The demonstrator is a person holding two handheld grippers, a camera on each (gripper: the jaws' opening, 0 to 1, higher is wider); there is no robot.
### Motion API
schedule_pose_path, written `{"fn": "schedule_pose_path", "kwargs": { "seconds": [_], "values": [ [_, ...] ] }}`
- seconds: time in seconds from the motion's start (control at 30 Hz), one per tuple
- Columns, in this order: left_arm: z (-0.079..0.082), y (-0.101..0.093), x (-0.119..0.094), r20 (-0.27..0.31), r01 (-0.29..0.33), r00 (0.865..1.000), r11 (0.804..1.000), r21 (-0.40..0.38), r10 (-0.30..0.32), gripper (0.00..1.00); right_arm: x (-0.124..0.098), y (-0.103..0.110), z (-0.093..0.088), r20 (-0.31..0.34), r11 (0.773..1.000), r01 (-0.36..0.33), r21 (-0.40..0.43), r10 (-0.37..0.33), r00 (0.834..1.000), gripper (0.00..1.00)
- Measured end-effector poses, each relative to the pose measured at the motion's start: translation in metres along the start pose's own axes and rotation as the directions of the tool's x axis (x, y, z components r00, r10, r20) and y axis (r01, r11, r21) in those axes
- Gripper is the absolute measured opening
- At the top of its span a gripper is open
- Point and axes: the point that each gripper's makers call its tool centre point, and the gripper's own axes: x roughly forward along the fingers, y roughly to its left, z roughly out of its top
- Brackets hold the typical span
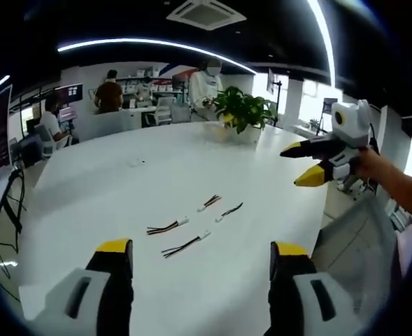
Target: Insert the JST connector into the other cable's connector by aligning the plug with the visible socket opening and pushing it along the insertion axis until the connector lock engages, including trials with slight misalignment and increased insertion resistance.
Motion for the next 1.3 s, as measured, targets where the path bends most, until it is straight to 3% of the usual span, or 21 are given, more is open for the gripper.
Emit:
{"fn": "schedule_pose_path", "kwargs": {
  "seconds": [0.43, 0.83, 1.3],
  "values": [
    [0.01, 0.015, 0.013, 0.003, -0.007, 1.0, 1.0, 0.021, 0.007, 0.77, 0.015, -0.012, 0.008, -0.002, 1.0, -0.003, -0.029, 0.003, 1.0, 0.52],
    [0.015, 0.024, 0.024, 0.009, -0.003, 1.0, 1.0, 0.026, 0.002, 0.76, 0.024, -0.014, 0.016, 0.035, 0.998, -0.057, 0.018, 0.056, 0.998, 0.51],
    [0.021, 0.033, 0.032, 0.03, -0.011, 1.0, 1.0, 0.018, 0.011, 0.74, 0.037, -0.015, 0.013, 0.01, 0.997, -0.078, -0.022, 0.078, 0.997, 0.49]
  ]
}}
